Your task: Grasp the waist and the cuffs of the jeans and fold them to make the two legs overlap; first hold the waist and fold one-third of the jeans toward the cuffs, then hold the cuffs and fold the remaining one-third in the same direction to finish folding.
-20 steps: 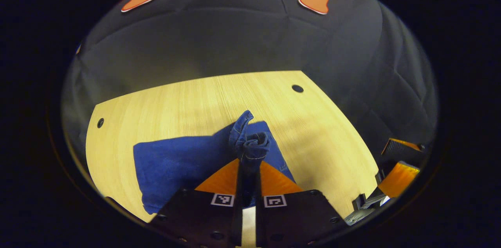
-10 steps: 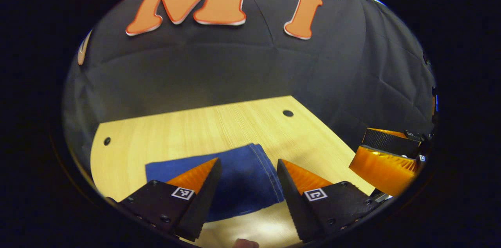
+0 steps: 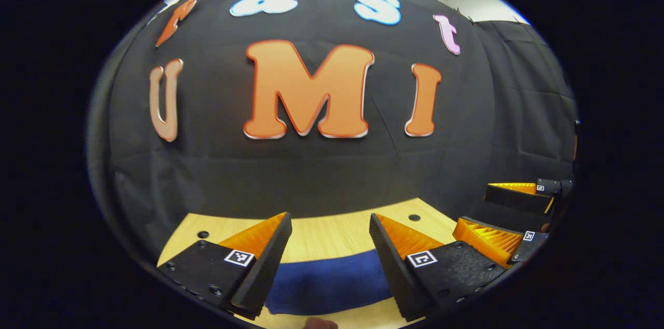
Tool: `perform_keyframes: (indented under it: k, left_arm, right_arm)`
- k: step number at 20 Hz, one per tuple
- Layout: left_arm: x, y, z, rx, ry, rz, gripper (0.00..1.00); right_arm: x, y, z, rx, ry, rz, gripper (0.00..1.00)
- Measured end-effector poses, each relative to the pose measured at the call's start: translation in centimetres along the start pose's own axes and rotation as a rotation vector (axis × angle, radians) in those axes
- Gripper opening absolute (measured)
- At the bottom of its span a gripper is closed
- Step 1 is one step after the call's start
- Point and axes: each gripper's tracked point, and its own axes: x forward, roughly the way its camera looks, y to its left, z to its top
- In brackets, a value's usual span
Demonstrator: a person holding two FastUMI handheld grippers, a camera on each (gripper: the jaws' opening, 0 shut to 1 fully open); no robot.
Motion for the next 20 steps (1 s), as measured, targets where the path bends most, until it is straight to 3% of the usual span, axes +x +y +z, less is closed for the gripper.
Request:
perform_keyframes:
  k: [7, 11, 12, 15, 16, 17, 18, 20]
  left_arm:
    - [-6.7, 2.8, 2.8, -0.042, -0.146, 0.053, 0.91]
    - [-11.2, 5.1, 3.2, 0.009, -0.213, 0.088, 0.94]
    - [-12.5, 5.5, 2.9, 0.021, -0.222, 0.094, 0.89]
    - [-15.3, 6.5, 0.8, 0.031, -0.203, 0.11, 0.92]
    - [-16.3, 7.0, -0.3, 0.037, -0.183, 0.129, 0.95]
    - [-17.0, 7.2, -1.2, 0.035, -0.168, 0.131, 1.0]
    - [-17.7, 7.1, -1.9, 0.028, -0.16, 0.126, 1.0]
    - [-18.9, 7.8, -2.9, 0.031, -0.153, 0.143, 1.0]
  right_arm:
    - [-3.3, 2.7, 3.5, -0.03, -0.096, -0.009, 0.99]
    - [-5.5, 4.2, 3.8, -0.004, -0.104, -0.046, 0.99]
    - [-6.1, 4.6, 3.5, 0.005, -0.092, -0.057, 0.99]
    - [-7.8, 6.0, 3.0, 0.033, -0.08, -0.051, 0.99]
    - [-8.6, 6.5, 2.7, 0.04, -0.082, -0.045, 0.94]
    - [-9.2, 7.0, 2.7, 0.038, -0.09, -0.04, 0.99]
    - [-9.8, 7.5, 2.6, 0.03, -0.093, -0.035, 0.94]
    - [-10.4, 8.1, 2.0, 0.015, -0.081, -0.038, 0.99]
